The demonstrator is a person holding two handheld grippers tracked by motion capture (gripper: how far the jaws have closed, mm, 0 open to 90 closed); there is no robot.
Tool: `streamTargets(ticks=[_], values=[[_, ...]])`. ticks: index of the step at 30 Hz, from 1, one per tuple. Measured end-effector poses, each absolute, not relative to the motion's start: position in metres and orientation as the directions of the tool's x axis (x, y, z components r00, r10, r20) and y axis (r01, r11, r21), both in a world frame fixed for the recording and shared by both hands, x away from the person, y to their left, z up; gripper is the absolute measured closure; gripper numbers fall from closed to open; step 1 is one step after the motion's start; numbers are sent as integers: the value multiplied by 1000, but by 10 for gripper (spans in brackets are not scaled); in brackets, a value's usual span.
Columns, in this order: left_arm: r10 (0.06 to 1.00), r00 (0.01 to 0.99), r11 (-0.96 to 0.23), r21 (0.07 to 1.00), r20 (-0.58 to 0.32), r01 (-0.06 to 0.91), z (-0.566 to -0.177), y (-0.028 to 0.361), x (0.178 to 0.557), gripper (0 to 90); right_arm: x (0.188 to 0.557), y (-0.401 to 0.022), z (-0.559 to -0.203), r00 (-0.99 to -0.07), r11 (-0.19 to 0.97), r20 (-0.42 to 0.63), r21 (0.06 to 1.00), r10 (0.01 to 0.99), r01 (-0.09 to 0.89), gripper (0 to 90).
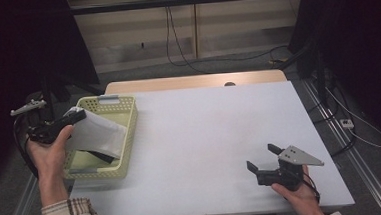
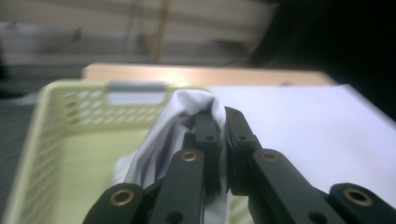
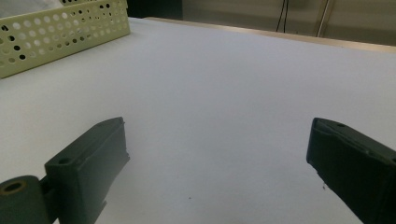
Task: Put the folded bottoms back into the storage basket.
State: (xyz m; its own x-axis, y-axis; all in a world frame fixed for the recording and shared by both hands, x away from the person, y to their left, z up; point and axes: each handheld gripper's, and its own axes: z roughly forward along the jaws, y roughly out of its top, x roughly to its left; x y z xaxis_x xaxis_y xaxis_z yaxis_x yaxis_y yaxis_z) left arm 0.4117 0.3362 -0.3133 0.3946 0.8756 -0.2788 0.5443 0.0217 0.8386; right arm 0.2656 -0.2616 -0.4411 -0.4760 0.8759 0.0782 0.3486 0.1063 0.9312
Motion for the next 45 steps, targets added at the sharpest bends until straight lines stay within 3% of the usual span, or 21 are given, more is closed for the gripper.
streamTargets(ticks=[6,13,29,36,45], values=[[886,329,81,808,-327,584,-324,354,413,862,266,-261,-441,-477,108,76,931,876,348,53],[915,270,72,779,-300,623,-333,363,416,862,266,-261,-441,-477,109,76,931,876,349,53],[824,422,76,810,-379,581,-348,337,437,862,266,-260,-442,-481,115,72,930,874,349,54],[914,310,17,787,-263,617,-350,348,434,862,267,-261,-442,-481,115,72,930,874,349,54],[950,209,32,740,-232,672,-358,369,430,861,266,-261,-442,-479,111,75,931,874,348,55]])
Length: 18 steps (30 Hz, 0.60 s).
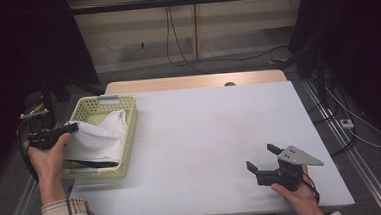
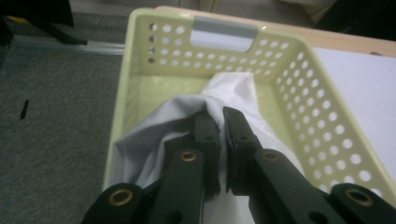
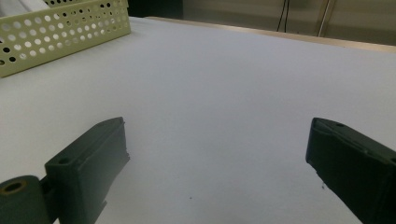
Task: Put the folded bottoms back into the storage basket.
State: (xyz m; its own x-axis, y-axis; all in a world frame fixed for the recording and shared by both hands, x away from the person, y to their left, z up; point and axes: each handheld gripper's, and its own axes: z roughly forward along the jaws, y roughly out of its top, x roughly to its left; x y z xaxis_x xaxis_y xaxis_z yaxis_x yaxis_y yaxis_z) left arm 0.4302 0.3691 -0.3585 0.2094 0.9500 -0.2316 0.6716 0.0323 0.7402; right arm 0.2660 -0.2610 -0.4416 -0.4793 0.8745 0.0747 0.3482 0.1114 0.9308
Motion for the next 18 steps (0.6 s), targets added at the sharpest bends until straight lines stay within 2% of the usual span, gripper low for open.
streamTargets(ticks=[9,13,16,18], values=[[961,171,28,692,-217,721,-369,366,438,860,266,-261,-442,-479,111,75,931,875,348,56],[948,215,12,702,-234,712,-373,358,444,860,266,-261,-442,-480,112,75,930,874,349,56],[918,266,32,722,-296,691,-373,351,450,861,267,-261,-442,-481,114,74,930,874,349,56],[916,284,20,741,-282,672,-372,345,451,861,267,-261,-442,-481,114,73,930,874,349,55]])
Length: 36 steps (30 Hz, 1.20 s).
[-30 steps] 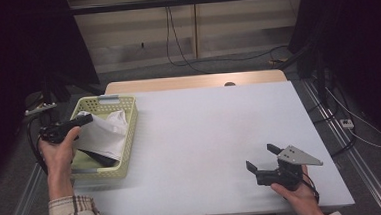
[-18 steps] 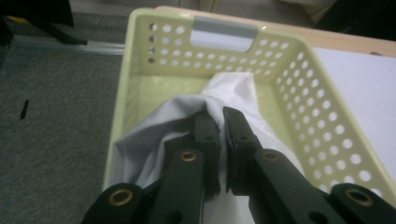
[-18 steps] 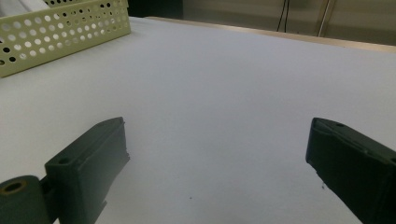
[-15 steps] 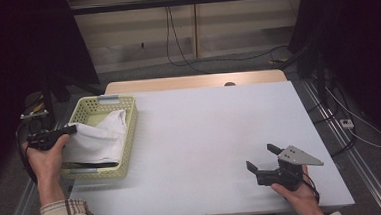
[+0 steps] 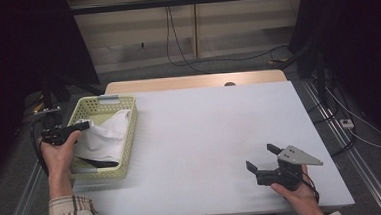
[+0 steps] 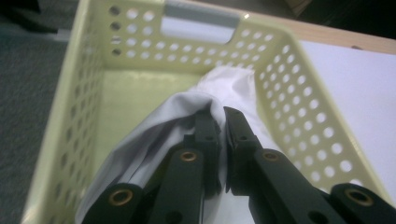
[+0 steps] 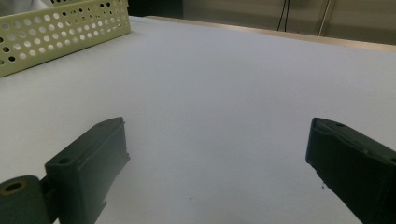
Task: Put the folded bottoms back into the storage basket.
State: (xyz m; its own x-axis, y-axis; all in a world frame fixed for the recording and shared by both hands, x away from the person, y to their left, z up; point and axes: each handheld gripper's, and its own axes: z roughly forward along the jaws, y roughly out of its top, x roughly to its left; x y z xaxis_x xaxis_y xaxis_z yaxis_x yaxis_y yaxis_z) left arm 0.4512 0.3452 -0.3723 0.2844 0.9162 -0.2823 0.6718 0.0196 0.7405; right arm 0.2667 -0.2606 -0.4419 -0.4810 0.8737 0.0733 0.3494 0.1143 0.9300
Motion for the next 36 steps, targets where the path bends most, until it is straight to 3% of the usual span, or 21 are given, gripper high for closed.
streamTargets(ticks=[7,16,20,23,31,36], values=[[953,230,-21,715,-197,699,-377,350,452,860,266,-261,-441,-484,114,74,931,872,348,56],[957,199,-28,619,-209,785,-381,365,447,858,266,-260,-442,-482,115,73,930,873,349,56],[946,227,-31,632,-232,775,-379,366,444,840,266,-261,-442,-481,116,72,930,874,350,55],[956,217,-33,662,-199,749,-373,366,440,835,266,-261,-442,-480,112,75,931,874,349,55],[957,256,-62,763,-139,644,-351,356,437,589,266,-261,-442,-479,113,74,930,875,349,55],[938,322,-117,763,-124,636,-355,334,454,571,267,-261,-442,-477,114,73,930,876,351,55]])
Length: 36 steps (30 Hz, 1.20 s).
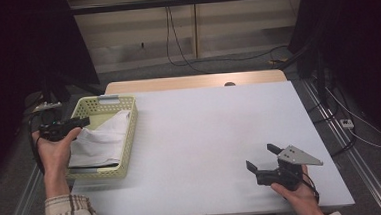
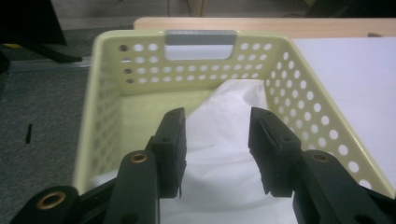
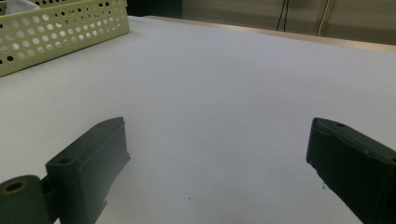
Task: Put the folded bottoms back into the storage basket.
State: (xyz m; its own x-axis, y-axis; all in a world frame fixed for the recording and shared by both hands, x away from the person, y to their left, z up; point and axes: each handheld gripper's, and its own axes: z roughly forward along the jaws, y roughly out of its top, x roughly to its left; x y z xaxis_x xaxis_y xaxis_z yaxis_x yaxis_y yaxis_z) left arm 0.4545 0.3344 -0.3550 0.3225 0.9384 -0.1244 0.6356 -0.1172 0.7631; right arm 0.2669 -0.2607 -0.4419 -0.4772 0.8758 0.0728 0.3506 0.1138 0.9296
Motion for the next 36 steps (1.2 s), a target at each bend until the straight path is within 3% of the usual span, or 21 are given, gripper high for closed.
streamTargets(ticks=[5,9,14,25,28,33,36], values=[[927,355,-171,708,-120,685,-363,315,480,619,267,-261,-442,-476,111,76,930,876,352,55],[933,332,-159,671,-137,724,-371,306,497,738,267,-262,-442,-478,114,73,930,875,350,55],[954,287,-195,557,-82,807,-394,300,514,900,267,-261,-442,-480,114,74,930,874,351,55],[956,293,-263,382,-20,886,-420,291,527,900,267,-261,-443,-479,108,81,929,874,354,54],[945,325,-297,364,-18,883,-424,283,535,900,268,-261,-443,-480,109,81,929,874,354,54],[930,363,-362,338,64,869,-423,268,541,900,267,-262,-442,-482,110,79,930,873,351,54],[927,374,-359,346,25,867,-423,268,543,900,267,-262,-442,-482,107,81,930,873,351,55]])
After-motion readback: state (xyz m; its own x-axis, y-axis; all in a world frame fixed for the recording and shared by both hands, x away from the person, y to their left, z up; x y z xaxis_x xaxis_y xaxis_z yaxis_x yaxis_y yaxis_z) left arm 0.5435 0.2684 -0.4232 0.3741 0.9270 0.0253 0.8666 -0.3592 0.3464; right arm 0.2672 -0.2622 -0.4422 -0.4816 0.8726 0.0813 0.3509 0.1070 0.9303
